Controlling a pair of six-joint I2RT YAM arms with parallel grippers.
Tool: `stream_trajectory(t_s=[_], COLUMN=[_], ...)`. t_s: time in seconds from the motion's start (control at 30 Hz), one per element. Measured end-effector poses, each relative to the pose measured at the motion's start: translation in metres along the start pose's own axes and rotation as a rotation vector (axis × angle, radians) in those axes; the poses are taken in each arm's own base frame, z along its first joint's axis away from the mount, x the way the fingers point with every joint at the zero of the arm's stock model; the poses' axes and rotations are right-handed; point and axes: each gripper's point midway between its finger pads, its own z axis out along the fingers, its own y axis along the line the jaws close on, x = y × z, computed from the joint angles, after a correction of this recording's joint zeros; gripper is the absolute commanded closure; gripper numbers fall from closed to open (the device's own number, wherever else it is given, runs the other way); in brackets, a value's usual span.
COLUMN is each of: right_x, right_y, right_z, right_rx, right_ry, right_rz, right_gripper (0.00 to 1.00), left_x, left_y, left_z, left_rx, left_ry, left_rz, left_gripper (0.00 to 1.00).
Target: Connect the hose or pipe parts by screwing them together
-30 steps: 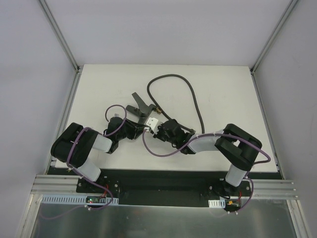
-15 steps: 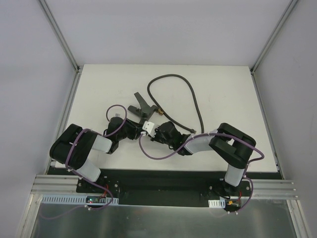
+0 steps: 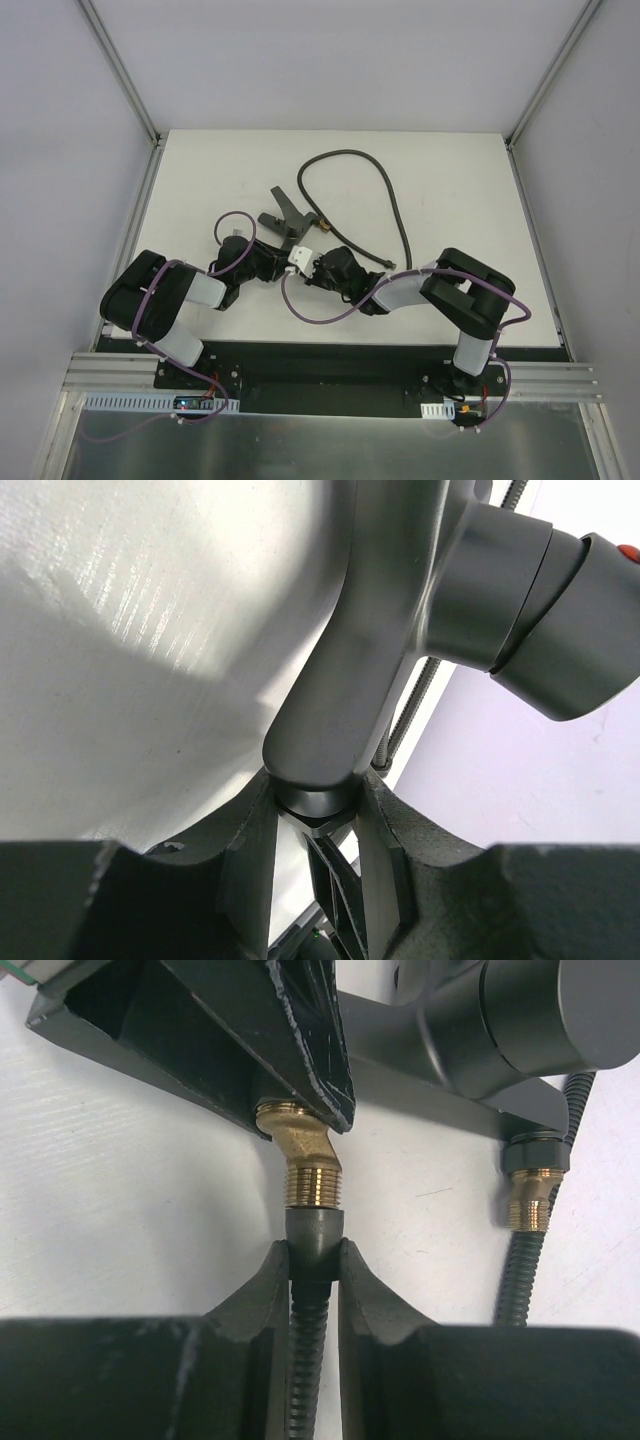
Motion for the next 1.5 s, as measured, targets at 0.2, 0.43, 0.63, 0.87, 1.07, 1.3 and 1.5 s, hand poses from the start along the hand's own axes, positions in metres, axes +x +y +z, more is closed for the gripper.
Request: stream_trajectory(t_s=[0.2,0.43,0.63,0.87,1.07,1.3,1.5], right_x=[-0.0012,-0.0018,-0.0021,-0.0030,-0.0033,-0.0034,-0.0056], right_y=[0.0000,0.0002,0.0003,0.0020,0.0025,0.0028,0.0052], right_z=[-0.0007,-0.0007,-0.0007,-0.0007,-0.0008,-0.0008,-0.0008], right_rx=[0.008,0.007,0.004,-0.001,-0.003,-0.004,-0.010], right_ry=[-0.021,-0.025,-0.026,-0.029,-0.029,-0.030,-0.036], right_rz=[0.002,-0.001,-0.012,-0.022,-0.030,-0.032,-0.040], right_gripper=[0.99,0.99,0.99,0.99,0.99,0.99,0.99], left_x=[0.0005,0.0005,0.0006,0.0005,0.0005,0.0006,0.0014], left_y=[0.0001,0.0001,0.0006,0.0015,0.0017,0.0021,0.0037], left_z=[-0.0001,-0.0001,-0.0001,-0.0002,-0.0002,-0.0002,-0.0004], left_rx=[-0.001,0.000,-0.002,-0.006,-0.007,-0.008,-0.015], left_ry=[0.003,0.003,0.003,0.003,0.003,0.003,0.008], left_rz=[-0.001,-0.001,-0.001,-0.002,-0.002,-0.002,-0.002], left_gripper=[1.00,1.00,1.00,1.00,1.00,1.00,1.00])
